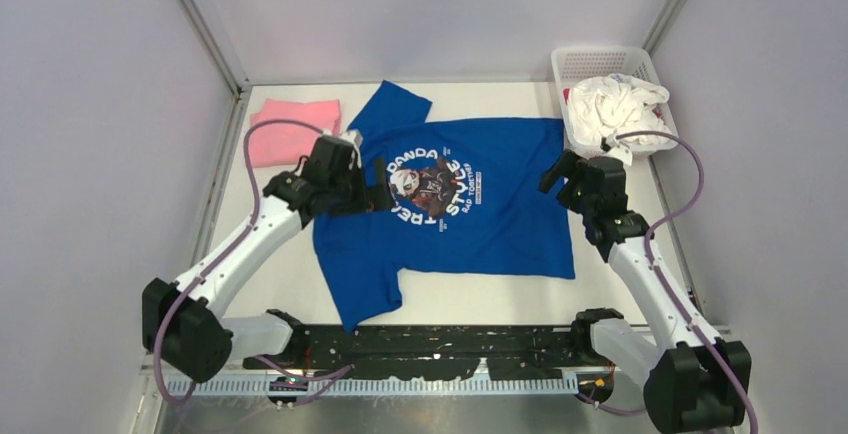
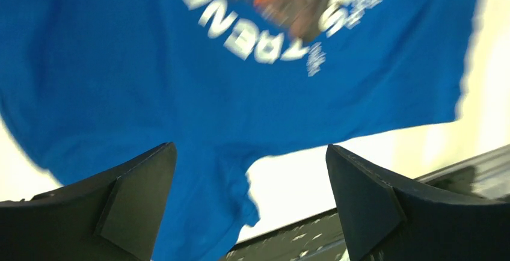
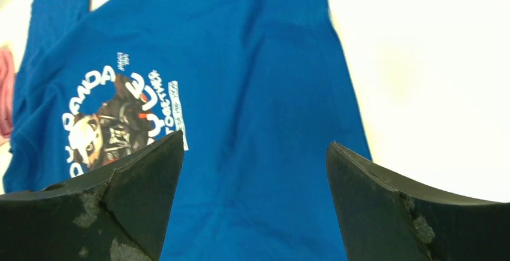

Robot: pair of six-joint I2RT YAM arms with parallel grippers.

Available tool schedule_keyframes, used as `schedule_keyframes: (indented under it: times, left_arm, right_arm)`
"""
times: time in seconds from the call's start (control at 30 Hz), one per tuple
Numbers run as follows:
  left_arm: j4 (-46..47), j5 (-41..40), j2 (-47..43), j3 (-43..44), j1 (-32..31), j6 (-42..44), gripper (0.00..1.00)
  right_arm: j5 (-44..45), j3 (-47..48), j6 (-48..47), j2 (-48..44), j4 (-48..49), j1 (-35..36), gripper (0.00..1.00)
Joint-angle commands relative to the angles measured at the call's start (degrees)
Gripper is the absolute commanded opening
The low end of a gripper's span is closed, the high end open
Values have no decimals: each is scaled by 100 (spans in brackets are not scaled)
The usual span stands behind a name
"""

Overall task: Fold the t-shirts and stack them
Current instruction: Flatten out the tshirt, then grab the side of the flattened tshirt closest away from the robot with both arms

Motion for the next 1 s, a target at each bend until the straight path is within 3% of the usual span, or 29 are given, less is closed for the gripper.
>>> schedule_keyframes:
  times: [0.0, 0.2, 0.4, 0.53, 0.7, 0.97]
  left_arm:
    - [-438, -1177, -811, -1410, -403, -689, 100]
    - [-1498, -1586, -2308, -2790, -1514, -1719, 98]
    - [-2309, -1533, -3021, -3529, -2220, -2484, 81]
    - [-1770, -1111, -2860, -3854, -2477, -2514, 69]
    - [-1244, -1139, -2196, -3884, -2493, -2411, 56]
    - [-542, -935, -1451, -3831, -2493, -2276, 45]
  right_arm:
    - [446, -487, 228, -618, -198, -77, 96]
    - [657, -733, 175, -1238, -361, -114, 95]
    - [722, -778, 134, -1323, -471, -112, 95]
    - [709, -754, 93, -1200, -538, -115, 96]
    - [758, -711, 39, -1124, -597, -112, 95]
    - [918, -735, 16, -1111, -595, -120, 96]
